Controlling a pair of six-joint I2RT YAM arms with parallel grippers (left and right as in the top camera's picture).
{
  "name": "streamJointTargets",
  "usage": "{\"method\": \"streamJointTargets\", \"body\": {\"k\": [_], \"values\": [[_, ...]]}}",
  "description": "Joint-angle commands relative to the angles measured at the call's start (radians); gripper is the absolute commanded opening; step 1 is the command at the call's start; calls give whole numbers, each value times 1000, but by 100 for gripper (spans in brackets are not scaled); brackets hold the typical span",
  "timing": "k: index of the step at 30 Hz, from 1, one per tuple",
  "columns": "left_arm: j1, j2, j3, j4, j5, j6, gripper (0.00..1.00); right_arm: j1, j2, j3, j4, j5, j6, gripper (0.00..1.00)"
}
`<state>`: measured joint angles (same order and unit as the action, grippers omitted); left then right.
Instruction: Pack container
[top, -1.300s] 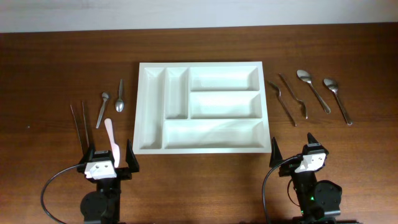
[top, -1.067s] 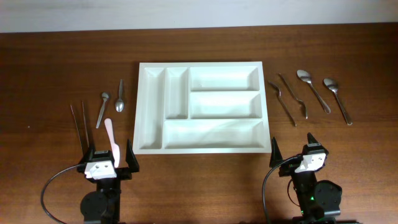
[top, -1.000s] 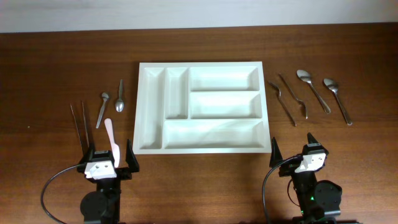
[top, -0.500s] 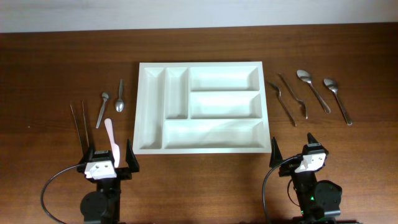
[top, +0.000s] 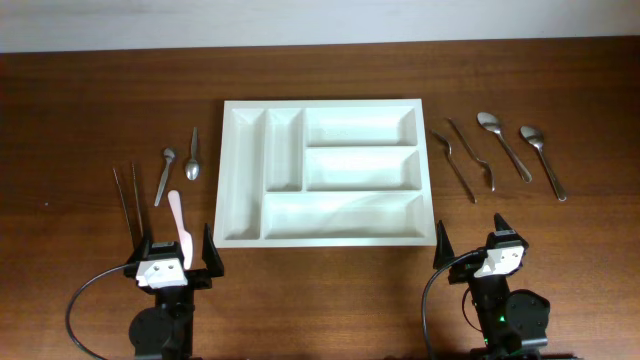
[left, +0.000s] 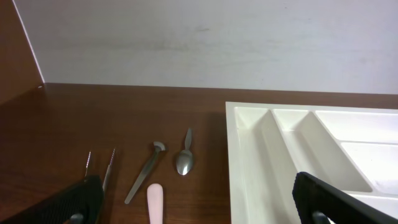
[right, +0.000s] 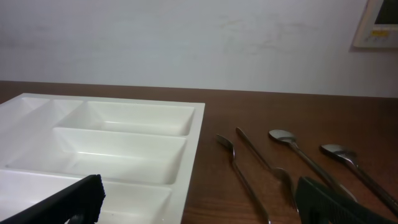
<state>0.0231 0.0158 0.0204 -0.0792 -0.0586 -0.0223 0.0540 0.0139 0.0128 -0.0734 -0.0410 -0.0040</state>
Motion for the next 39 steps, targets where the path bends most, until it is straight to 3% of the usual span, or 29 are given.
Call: {"method": "streamJointTargets", "body": {"k": [1, 35, 39], "values": [[6, -9, -11, 0, 14, 16, 99, -5, -10, -7, -2, 13, 2, 99], [6, -9, -11, 0, 13, 16, 99, -5, -11, -7, -2, 12, 2, 99], [6, -9, -11, 27, -61, 16, 99, -5, -11, -7, -2, 12, 2, 99]]}}
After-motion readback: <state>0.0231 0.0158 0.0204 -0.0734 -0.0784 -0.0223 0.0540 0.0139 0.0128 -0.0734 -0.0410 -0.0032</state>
